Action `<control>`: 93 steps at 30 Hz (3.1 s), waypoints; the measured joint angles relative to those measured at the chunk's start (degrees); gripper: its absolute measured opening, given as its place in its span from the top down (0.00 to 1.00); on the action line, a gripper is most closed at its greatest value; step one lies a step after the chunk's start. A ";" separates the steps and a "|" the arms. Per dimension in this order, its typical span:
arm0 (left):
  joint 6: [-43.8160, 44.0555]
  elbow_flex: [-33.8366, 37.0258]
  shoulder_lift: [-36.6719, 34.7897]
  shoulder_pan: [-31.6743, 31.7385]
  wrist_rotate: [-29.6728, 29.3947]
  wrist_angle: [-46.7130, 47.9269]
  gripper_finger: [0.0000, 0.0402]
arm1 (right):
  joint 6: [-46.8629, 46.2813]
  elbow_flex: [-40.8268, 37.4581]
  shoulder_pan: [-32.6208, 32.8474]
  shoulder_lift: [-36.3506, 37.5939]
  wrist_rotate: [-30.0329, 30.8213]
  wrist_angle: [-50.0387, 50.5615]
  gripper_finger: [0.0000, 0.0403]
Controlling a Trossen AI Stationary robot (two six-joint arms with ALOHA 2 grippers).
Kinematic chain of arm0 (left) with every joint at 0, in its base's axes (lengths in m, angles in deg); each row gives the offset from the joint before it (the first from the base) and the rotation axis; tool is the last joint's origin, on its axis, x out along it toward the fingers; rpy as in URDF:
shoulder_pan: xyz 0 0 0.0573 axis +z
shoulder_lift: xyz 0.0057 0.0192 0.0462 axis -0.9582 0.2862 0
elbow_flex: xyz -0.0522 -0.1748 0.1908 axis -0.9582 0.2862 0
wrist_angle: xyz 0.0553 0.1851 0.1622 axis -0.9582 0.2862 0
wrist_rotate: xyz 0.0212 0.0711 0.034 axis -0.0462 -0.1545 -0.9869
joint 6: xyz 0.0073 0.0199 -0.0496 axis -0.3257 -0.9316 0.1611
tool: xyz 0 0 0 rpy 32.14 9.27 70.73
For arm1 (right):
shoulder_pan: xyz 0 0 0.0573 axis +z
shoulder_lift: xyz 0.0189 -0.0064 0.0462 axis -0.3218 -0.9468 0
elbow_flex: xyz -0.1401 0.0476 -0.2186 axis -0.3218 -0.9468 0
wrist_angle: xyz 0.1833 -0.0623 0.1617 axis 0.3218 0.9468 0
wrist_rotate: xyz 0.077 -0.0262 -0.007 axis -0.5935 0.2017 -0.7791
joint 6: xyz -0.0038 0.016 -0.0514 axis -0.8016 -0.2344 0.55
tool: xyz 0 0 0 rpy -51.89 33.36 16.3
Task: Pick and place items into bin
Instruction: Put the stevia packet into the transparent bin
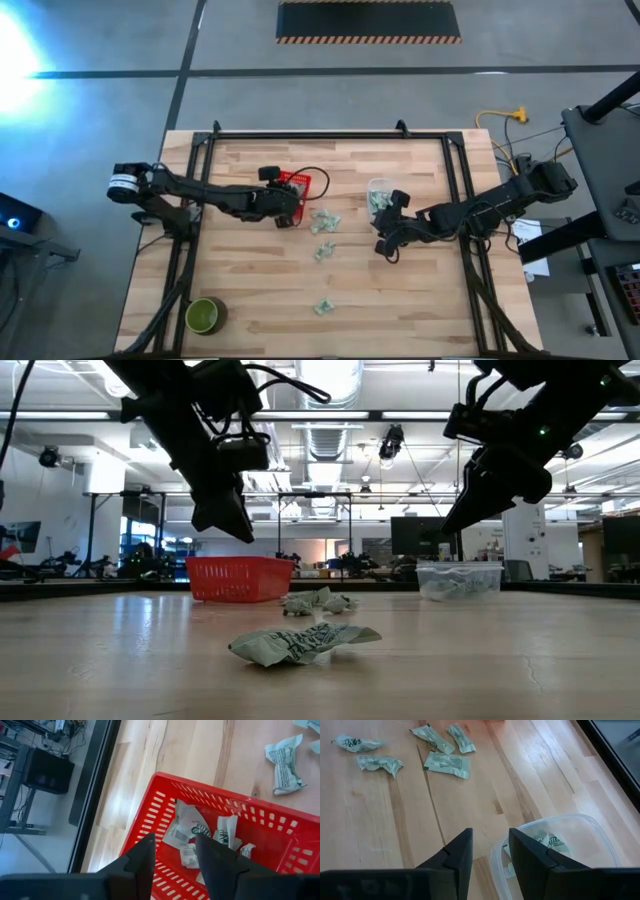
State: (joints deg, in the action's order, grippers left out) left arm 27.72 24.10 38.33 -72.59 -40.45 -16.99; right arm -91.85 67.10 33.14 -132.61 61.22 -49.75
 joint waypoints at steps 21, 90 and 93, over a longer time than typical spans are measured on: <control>5.06 -2.54 -4.18 -17.83 14.59 1.71 0.68 | 22.99 -0.95 -0.03 -9.33 -28.47 -37.56 0.71; 12.16 0.53 -4.09 -30.29 14.58 1.05 0.68 | 20.57 12.87 -6.84 -32.70 -28.31 -27.94 0.72; 12.15 0.88 -4.09 -30.29 14.58 0.99 0.68 | 20.57 12.83 -6.84 -31.94 -28.10 -26.38 0.77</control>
State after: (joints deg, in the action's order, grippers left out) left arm 39.87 24.98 34.24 -102.89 -25.87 -16.00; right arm -71.28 79.93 26.30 -164.55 33.13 -76.13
